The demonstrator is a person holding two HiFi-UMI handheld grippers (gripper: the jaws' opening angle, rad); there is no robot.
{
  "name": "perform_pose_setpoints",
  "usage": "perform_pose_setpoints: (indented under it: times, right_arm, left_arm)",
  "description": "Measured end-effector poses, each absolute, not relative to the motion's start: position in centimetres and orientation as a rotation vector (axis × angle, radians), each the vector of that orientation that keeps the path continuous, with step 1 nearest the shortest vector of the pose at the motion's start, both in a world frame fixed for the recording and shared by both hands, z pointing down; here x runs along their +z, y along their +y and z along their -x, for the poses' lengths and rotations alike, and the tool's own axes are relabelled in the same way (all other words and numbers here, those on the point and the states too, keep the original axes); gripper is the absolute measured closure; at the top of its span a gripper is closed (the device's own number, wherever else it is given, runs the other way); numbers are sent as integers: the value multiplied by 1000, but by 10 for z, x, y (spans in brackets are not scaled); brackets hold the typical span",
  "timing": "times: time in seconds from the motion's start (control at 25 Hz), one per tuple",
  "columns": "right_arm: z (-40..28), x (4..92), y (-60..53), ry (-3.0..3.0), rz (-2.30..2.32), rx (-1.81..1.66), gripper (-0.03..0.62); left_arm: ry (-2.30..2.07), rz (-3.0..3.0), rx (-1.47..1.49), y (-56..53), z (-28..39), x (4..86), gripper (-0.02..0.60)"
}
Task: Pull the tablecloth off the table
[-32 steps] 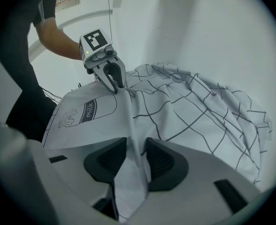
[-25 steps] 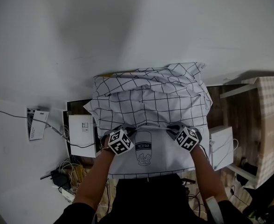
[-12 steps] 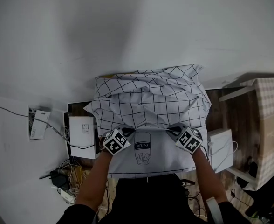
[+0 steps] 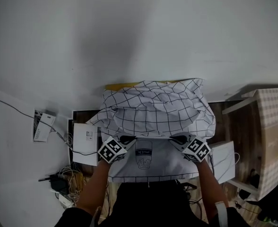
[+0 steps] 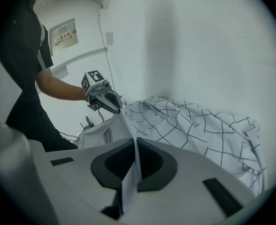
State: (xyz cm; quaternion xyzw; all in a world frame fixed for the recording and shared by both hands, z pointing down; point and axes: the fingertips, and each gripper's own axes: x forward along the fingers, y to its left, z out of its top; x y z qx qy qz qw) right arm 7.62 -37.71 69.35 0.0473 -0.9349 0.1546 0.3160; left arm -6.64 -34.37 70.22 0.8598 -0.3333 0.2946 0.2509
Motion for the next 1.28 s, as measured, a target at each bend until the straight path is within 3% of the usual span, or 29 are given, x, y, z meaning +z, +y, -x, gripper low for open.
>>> perform_pose_setpoints:
  times: [0.64,1.28]
  right_arm:
    - [-80,576,-373,-2720,-144,319,572]
    - [-52,405,-363,-3022,-378,132,572]
  left_arm:
    - [-1099,-2438,595,-335,60,589,568]
    - [-1078,-2766,-21,-322,88,400,569]
